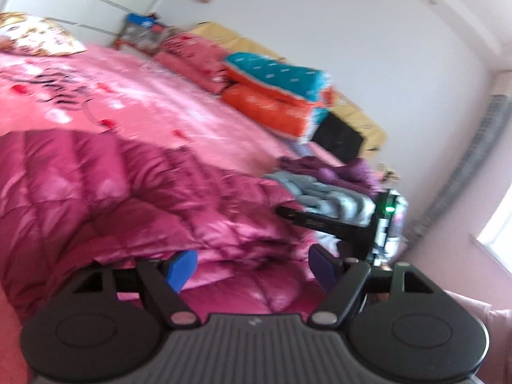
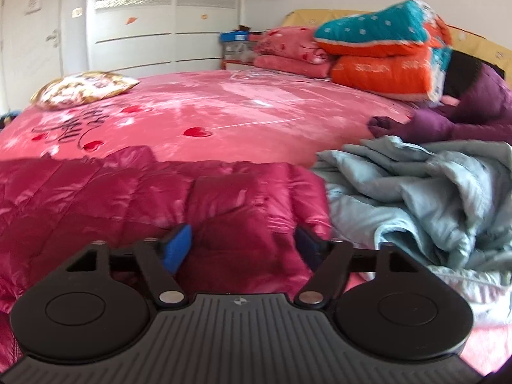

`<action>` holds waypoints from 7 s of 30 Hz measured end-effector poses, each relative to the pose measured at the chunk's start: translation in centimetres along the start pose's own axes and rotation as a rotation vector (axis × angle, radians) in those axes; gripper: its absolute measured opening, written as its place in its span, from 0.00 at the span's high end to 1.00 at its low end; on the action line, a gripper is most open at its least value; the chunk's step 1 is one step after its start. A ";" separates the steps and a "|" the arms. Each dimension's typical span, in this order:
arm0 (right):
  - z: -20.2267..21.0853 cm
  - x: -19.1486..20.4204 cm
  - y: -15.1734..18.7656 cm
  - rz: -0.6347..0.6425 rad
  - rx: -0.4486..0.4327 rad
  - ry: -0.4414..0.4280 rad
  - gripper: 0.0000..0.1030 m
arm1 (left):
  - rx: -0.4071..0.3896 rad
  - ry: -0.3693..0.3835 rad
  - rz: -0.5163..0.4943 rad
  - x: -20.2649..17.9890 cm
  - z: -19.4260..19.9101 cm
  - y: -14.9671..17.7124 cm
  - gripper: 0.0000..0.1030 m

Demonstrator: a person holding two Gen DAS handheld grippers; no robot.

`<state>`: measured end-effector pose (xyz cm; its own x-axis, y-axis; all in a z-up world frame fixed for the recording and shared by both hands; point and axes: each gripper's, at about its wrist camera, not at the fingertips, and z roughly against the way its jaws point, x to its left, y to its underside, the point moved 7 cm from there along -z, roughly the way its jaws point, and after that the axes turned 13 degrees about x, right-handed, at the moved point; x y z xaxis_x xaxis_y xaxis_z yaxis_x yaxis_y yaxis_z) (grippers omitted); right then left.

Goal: Fold large clothes
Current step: 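Lay the cuff onto the jacket body and open the right tool, then lift both tools back from the jacket, then move both tools to the jacket hem and grasp it, then lift the jacket hem with both tools and fold it toward the collar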

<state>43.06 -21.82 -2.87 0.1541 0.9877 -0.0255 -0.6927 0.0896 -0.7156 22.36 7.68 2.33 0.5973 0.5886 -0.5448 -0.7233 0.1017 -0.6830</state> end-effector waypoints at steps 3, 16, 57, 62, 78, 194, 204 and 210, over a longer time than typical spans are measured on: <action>1.6 -1.6 0.5 -0.074 -0.024 0.002 0.03 | -0.012 0.100 -0.053 -1.7 0.5 0.1 0.24; 5.4 3.4 0.1 -0.002 -0.134 -0.155 0.02 | -0.114 -0.111 0.168 2.8 -0.4 -1.0 0.29; 9.3 1.7 8.3 0.088 0.104 -0.081 0.00 | 0.034 -0.413 0.112 -1.2 -2.0 5.1 0.47; 12.1 -0.4 12.9 0.055 0.173 -0.071 0.00 | 0.091 -0.435 0.069 -4.1 -2.3 8.1 0.45; 22.1 -4.9 22.8 0.084 0.265 -0.090 0.00 | 0.295 -0.481 -0.076 -12.2 -0.9 16.6 0.38; 30.1 -22.0 24.6 -0.692 0.136 -0.861 0.86 | -0.074 0.183 0.718 -9.1 12.6 15.5 0.88; 30.2 -21.8 18.0 -0.755 -0.017 -0.928 0.86 | -0.250 0.242 0.732 -6.4 13.6 8.8 0.88; 28.4 -21.0 14.9 -0.785 -0.051 -0.940 0.86 | -0.367 0.291 0.755 -3.4 12.8 5.6 0.88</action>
<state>9.56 -37.58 6.83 -0.0662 0.3780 0.9234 -0.6092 0.7177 -0.3374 11.86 16.55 6.61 0.1068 0.1624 -0.9809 -0.8332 -0.5237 -0.1774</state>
